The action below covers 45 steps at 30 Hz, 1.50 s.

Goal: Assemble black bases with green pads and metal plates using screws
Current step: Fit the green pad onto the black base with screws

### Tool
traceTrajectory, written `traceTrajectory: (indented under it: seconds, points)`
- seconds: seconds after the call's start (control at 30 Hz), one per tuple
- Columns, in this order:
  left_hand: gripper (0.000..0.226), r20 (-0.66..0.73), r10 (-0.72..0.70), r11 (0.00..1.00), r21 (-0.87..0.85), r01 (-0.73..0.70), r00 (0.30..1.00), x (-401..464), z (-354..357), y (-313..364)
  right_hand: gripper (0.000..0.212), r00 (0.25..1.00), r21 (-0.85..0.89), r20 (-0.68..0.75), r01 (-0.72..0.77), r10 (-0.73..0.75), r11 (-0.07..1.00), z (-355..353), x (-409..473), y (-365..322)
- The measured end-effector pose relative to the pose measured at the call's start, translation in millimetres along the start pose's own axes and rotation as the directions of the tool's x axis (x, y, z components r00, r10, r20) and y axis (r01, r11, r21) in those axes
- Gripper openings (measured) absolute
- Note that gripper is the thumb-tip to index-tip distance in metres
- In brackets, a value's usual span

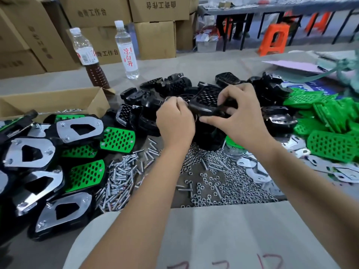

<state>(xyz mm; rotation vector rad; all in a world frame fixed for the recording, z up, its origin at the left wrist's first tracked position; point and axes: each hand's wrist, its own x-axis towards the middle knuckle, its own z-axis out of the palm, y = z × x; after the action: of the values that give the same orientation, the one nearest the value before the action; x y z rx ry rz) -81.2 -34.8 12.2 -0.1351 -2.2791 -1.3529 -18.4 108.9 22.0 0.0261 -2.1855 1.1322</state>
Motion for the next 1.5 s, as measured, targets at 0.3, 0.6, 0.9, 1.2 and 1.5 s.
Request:
traceTrajectory:
  seconds: [0.3, 0.6, 0.9, 1.2, 1.5]
  points:
    - [0.018, 0.141, 0.024, 0.963, 0.264, -0.061, 0.99, 67, -2, 9, 0.025, 0.966, -0.343, 0.258, 0.066, 0.026, 0.937, 13, 46, 6]
    - [0.025, 0.336, -0.278, 0.913, 0.383, 0.139, 0.9, 129, 41, -3, 0.03, 0.937, -0.551, 0.283, -0.015, 0.204, 0.835, 54, 155, 2]
    - [0.049, 0.266, -0.283, 0.929, 0.316, 0.194, 0.921, 129, 64, -15, 0.046, 0.733, -0.633, 0.54, 0.03, 0.414, 0.773, 89, 198, 37]
    - [0.021, 0.167, 0.091, 0.949, 0.284, -0.136, 0.982, 99, 38, 22, 0.035, 0.953, -0.281, 0.289, -0.009, 0.093, 0.96, 50, 158, 3]
    - [0.017, 0.596, -0.072, 0.929, -0.253, 0.271, 0.8, -30, -21, 85, 0.054, 0.976, -0.155, -0.075, -0.214, 0.204, 0.964, -45, 28, -37]
